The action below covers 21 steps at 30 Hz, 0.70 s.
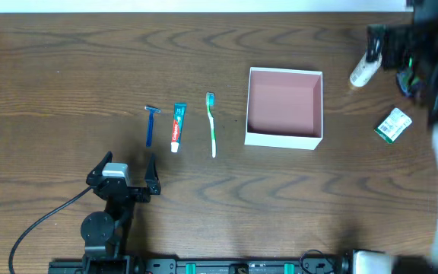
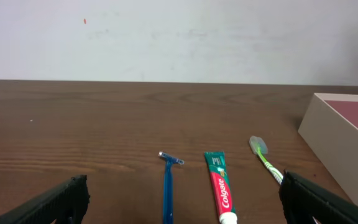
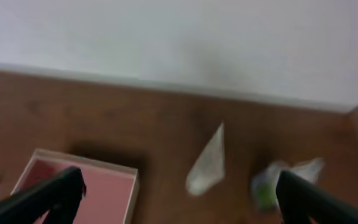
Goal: Pack container
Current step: 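Reach the right gripper to the white lotion tube and grasp it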
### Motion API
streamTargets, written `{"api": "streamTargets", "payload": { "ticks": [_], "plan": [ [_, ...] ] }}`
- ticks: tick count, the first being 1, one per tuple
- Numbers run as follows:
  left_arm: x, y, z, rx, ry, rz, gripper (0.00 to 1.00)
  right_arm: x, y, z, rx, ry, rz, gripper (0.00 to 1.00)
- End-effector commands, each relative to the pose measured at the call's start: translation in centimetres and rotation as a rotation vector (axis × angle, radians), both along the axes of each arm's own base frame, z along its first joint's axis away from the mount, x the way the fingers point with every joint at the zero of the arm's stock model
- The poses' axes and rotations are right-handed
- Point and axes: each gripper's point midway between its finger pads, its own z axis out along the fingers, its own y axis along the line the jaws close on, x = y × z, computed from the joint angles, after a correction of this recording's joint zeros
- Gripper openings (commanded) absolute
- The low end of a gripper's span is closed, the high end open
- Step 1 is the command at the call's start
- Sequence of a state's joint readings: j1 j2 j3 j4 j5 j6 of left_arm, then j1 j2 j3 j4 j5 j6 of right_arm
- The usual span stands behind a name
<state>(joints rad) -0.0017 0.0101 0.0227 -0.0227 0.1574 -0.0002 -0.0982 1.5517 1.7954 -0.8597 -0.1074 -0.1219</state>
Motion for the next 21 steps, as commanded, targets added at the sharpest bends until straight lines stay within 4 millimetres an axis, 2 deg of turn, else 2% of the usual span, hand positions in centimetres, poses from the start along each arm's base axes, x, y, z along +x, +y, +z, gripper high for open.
{"api": "streamTargets", "payload": {
  "ticks": [1, 4, 6, 9, 13, 16, 17, 19, 21],
  "plan": [
    [-0.1, -0.2, -1.6, 0.004, 0.044, -0.012, 0.98, 2.5, -0.7, 0.6, 0.018, 0.047, 0.034, 0.99],
    [-0.1, -0.2, -1.6, 0.004, 0.044, -0.012, 0.98, 5.0, -3.8, -1.6, 0.003, 0.097, -0.041, 0.99],
    [-0.1, -0.2, -1.6, 0.004, 0.044, -0.012, 0.98, 6.1, -4.9, -3.8, 0.023, 0.135, -0.049, 0.99],
    [-0.1, -0.2, -1.6, 0.004, 0.044, -0.012, 0.98, 7.5, -6.4, -5.9, 0.029, 0.158, -0.071, 0.99],
    [-0.1, -0.2, -1.6, 0.004, 0.044, -0.012, 0.98, 8.6, -7.0, -8.1, 0.002, 0.186, -0.043, 0.97],
    [-0.1, -0.2, -1.5, 0.004, 0.044, -0.012, 0.98, 8.9, -6.8, -9.9, 0.006, 0.23, -0.033, 0.8],
    [-0.1, -0.2, -1.6, 0.004, 0.044, -0.012, 0.98, 8.9, -6.8, -10.7, 0.009, 0.247, -0.032, 0.82],
    [-0.1, -0.2, -1.6, 0.004, 0.044, -0.012, 0.98, 9.1, -6.7, -12.1, 0.016, 0.28, -0.029, 0.91],
    [-0.1, -0.2, -1.6, 0.004, 0.044, -0.012, 0.98, 9.3, -6.6, -13.8, 0.023, 0.317, -0.026, 0.93]
  ]
}}
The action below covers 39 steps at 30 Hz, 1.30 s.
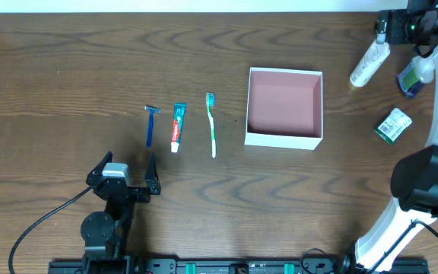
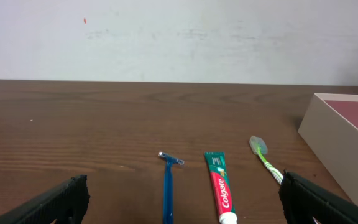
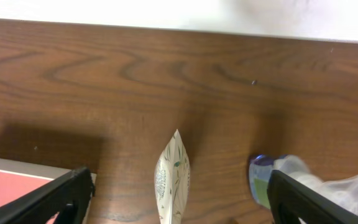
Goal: Pack container
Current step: 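Reach the right gripper to the white lotion tube and grasp it, then carry the lotion tube into the box and release it upright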
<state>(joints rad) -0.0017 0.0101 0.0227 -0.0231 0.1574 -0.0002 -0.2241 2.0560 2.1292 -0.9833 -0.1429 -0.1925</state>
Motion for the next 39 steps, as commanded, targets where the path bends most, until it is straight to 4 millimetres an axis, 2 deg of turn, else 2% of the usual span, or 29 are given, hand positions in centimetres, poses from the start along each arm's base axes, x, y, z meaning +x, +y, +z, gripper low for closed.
{"api": "streamTargets", "payload": {
  "ticks": [1, 5, 8, 13, 19, 24, 26, 28, 31, 35, 38, 39],
  "plan": [
    [-0.1, -0.2, -1.5, 0.004, 0.044, -0.012, 0.98, 0.7, 0.4, -2.5, 0.011, 0.048, 0.025, 0.92],
    [-0.1, -0.2, -1.5, 0.004, 0.044, -0.012, 0.98, 1.1, 0.3, -5.3, 0.037, 0.104, 0.008, 0.85],
    [-0.1, -0.2, -1.5, 0.004, 0.044, -0.012, 0.98, 1.2, 0.3, -6.6, 0.045, 0.127, 0.002, 0.75],
    [-0.1, -0.2, -1.5, 0.004, 0.044, -0.012, 0.98, 1.5, 0.2, -6.9, 0.045, 0.126, 0.002, 0.43],
    [-0.1, -0.2, -1.5, 0.004, 0.043, -0.012, 0.98, 1.8, 0.1, -6.7, 0.048, 0.108, -0.008, 0.01],
    [-0.1, -0.2, -1.5, 0.004, 0.044, -0.012, 0.98, 1.9, 0.1, -5.5, 0.07, 0.086, -0.042, 0.01],
    [-0.1, -0.2, -1.5, 0.004, 0.044, -0.012, 0.98, 2.0, 0.4, -3.8, 0.085, 0.053, -0.049, 0.01],
    [-0.1, -0.2, -1.5, 0.004, 0.044, -0.012, 0.98, 1.8, 1.0, -1.3, 0.105, 0.006, -0.028, 0.01],
    [-0.1, -0.2, -1.5, 0.004, 0.044, -0.012, 0.98, 0.9, 3.2, 4.2, 0.171, -0.087, 0.039, 0.01],
    [-0.1, -0.2, -1.5, 0.004, 0.044, -0.012, 0.98, -2.4, 8.1, 11.9, 0.286, -0.196, 0.19, 0.01],
    [-0.1, -0.2, -1.5, 0.004, 0.044, -0.012, 0.98, -5.3, 10.8, 15.4, 0.266, -0.234, 0.25, 0.01],
    [-0.1, -0.2, -1.5, 0.004, 0.044, -0.012, 0.98, -6.6, 12.4, 16.5, 0.239, -0.251, 0.31, 0.01]
  ]
}}
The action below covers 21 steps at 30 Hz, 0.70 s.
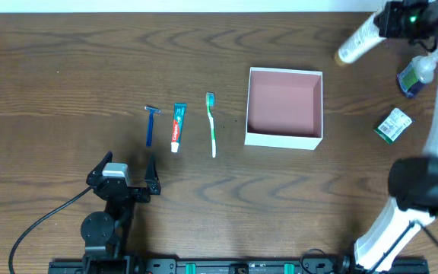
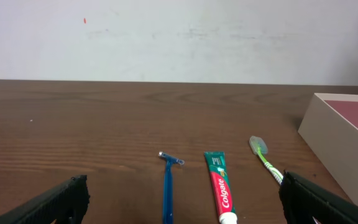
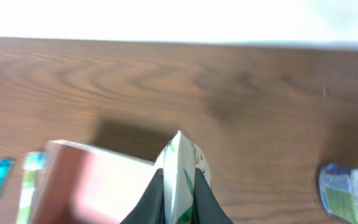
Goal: Pack container
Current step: 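Carry the lotion tube into the box and release it upright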
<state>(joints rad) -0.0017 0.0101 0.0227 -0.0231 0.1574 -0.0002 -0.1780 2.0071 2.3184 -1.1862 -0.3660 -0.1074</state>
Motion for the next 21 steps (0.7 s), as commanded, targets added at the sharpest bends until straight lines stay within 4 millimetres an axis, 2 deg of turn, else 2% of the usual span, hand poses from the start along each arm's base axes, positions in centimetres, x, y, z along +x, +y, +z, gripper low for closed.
{"api": "streamTargets", "payload": {
  "ticks": [1, 4, 6, 12, 17, 21],
  "plan": [
    [-0.1, -0.2, -1.5, 0.004, 0.044, -0.012, 0.98, -4.8, 6.9, 9.8, 0.013, -0.223, 0.208, 0.01],
    [-0.1, -0.2, -1.5, 0.004, 0.044, -0.012, 0.98, -6.8, 10.7, 10.3, -0.021, -0.23, 0.325, 0.01],
    [-0.1, -0.2, -1.5, 0.004, 0.044, -0.012, 0.98, -7.3, 12.8, 9.4, -0.064, -0.202, 0.357, 0.01],
    [-0.1, -0.2, -1.5, 0.004, 0.043, -0.012, 0.98, -5.7, 16.9, 4.0, -0.203, -0.088, 0.385, 0.01],
    [-0.1, -0.2, -1.5, 0.004, 0.043, -0.012, 0.98, -3.6, 17.3, -1.0, -0.311, 0.026, 0.308, 0.01],
    [-0.1, -0.2, -1.5, 0.004, 0.044, -0.012, 0.98, -2.7, 18.5, -4.2, -0.327, 0.089, 0.33, 0.01]
  ]
}}
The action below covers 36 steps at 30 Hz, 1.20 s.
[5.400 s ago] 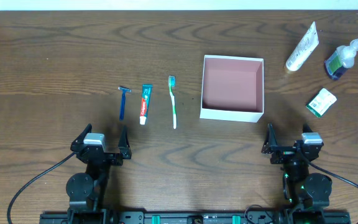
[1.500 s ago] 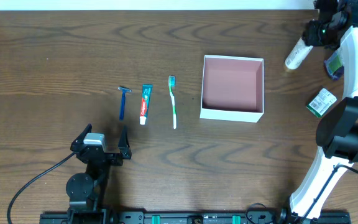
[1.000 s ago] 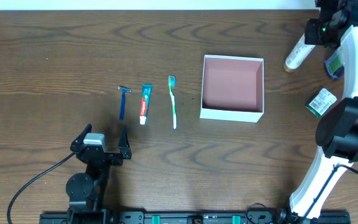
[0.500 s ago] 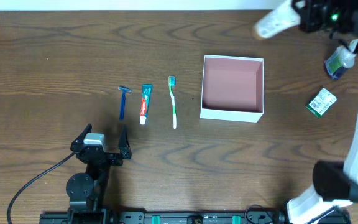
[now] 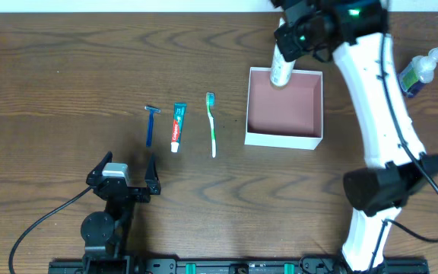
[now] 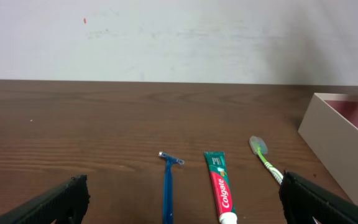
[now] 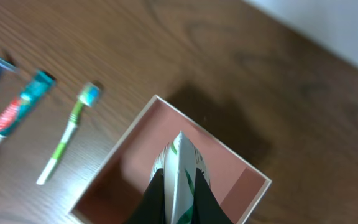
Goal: Pack container
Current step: 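Carry the lotion tube into the box and release it upright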
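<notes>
A white box with a pink inside stands right of the table's middle. My right gripper is shut on a white tube with green print and holds it above the box's far edge; in the right wrist view the white tube hangs over the pink floor. Left of the box lie a green toothbrush, a toothpaste tube and a blue razor. My left gripper stands open near the front edge, short of these items.
A small bottle with a blue-green label lies at the far right edge. The left arm's black cable trails to the front left. The box rim shows at the right of the left wrist view.
My right gripper has moved left with the white tube, from the far right corner to above the box's far edge. The small green packet is now hidden behind the right arm. The left arm is unmoved.
My right gripper was open near the white tube at the far right, the view blurred. Then it stood open right over the tube on the table. Then it was shut on the tube, lifted off the table, and now holds it above the box.
</notes>
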### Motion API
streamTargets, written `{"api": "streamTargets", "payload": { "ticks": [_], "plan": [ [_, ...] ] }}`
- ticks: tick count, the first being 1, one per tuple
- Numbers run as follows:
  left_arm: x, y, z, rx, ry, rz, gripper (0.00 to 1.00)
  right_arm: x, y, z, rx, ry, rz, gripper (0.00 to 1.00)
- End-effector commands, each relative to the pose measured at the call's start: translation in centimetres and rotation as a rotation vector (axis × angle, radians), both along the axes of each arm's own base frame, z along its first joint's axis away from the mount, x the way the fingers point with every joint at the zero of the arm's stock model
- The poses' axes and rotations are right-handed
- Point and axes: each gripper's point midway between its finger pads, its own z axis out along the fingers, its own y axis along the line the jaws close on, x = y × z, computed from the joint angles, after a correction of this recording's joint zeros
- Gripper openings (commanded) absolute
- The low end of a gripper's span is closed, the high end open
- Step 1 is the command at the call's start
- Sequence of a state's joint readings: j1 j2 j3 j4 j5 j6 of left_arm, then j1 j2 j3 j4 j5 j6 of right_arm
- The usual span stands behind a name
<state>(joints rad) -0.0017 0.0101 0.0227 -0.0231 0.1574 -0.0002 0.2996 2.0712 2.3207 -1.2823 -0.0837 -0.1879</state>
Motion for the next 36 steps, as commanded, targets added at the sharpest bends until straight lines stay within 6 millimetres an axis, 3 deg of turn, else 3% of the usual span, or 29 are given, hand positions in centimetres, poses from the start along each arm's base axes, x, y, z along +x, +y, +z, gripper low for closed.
{"api": "streamTargets", "payload": {
  "ticks": [1, 9, 18, 30, 36],
  "plan": [
    [-0.1, -0.2, -1.5, 0.004, 0.044, -0.012, 0.98, 0.6, 0.0, 0.1, -0.04, -0.03, -0.035, 0.01],
    [-0.1, -0.2, -1.5, 0.004, 0.044, -0.011, 0.98, 1.7, 1.7, -3.9, 0.005, 0.055, -0.017, 0.01],
    [-0.1, -0.2, -1.5, 0.004, 0.044, -0.012, 0.98, 2.7, 3.4, -5.0, 0.099, 0.075, -0.036, 0.01],
    [-0.1, -0.2, -1.5, 0.004, 0.044, -0.012, 0.98, 3.2, 3.9, -8.7, 0.086, 0.146, -0.051, 0.01],
    [-0.1, -0.2, -1.5, 0.004, 0.043, -0.012, 0.98, 3.6, 4.1, -9.0, 0.089, 0.138, -0.05, 0.04]
  ]
}}
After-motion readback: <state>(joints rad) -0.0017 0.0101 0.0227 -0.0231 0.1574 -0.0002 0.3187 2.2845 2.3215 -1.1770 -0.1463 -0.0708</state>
